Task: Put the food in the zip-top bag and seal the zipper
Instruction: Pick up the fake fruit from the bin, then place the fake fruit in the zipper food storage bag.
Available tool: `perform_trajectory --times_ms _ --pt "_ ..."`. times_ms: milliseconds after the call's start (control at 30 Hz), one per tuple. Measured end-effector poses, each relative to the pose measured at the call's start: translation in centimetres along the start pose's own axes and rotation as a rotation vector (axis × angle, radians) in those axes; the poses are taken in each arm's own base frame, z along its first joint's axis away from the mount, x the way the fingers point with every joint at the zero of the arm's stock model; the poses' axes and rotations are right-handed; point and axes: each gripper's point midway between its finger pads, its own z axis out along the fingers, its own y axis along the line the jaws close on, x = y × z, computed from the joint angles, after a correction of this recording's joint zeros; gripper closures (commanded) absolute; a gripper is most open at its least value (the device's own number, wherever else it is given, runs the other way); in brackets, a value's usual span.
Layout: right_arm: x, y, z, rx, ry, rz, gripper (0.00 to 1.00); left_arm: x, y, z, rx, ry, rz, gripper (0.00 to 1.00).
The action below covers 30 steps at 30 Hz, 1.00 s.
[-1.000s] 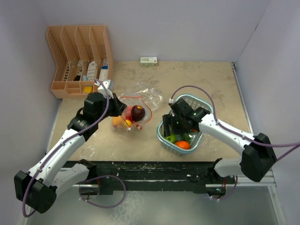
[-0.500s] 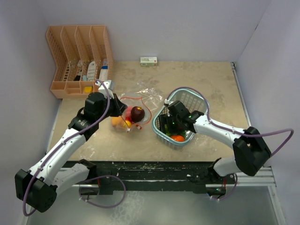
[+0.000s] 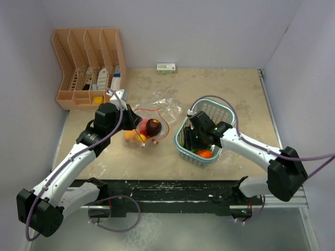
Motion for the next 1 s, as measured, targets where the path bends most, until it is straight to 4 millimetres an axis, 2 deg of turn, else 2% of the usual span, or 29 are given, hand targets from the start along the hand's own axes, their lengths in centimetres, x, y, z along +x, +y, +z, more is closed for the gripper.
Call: perform_trajectory --times_ms 100,300,367,500,600,733,867,1000 --pt "-1.3 0.3 -2.6 0.007 -0.04 -0.001 0.9 0.0 0.0 0.0 0.0 0.0 0.0 0.99" --pt "-5.9 1.8 -8.2 -0.03 -0.229 0.003 0.9 0.2 0.1 0.2 -0.003 0.007 0.0 0.99" --pt "-6.6 1.5 -9.2 -0.01 -0.265 0.01 0.91 0.2 0.1 0.2 -0.004 0.008 0.0 0.99" --pt "-6.8 0.5 -10.0 0.047 -0.272 0.015 0.91 0.2 0.1 0.3 -0.004 0.009 -0.001 0.99" --pt "-7.5 0.7 -11.2 0.048 -0.294 0.006 0.91 0.3 0.2 0.4 -0.006 0.013 -0.001 0.99" --pt "-10.2 3.1 -14.4 -0.053 -0.398 -0.019 0.91 0.4 0.3 0.6 -0.01 0.021 -0.002 0.99" --pt "-12.2 6.7 -17.7 -0.241 -0.504 -0.052 0.91 0.3 0.1 0.8 -0.008 0.027 -0.003 0.99" --pt "-12.8 10.6 -18.0 -0.392 -0.527 -0.104 0.91 0.1 0.0 0.9 -0.005 0.028 -0.003 0.99"
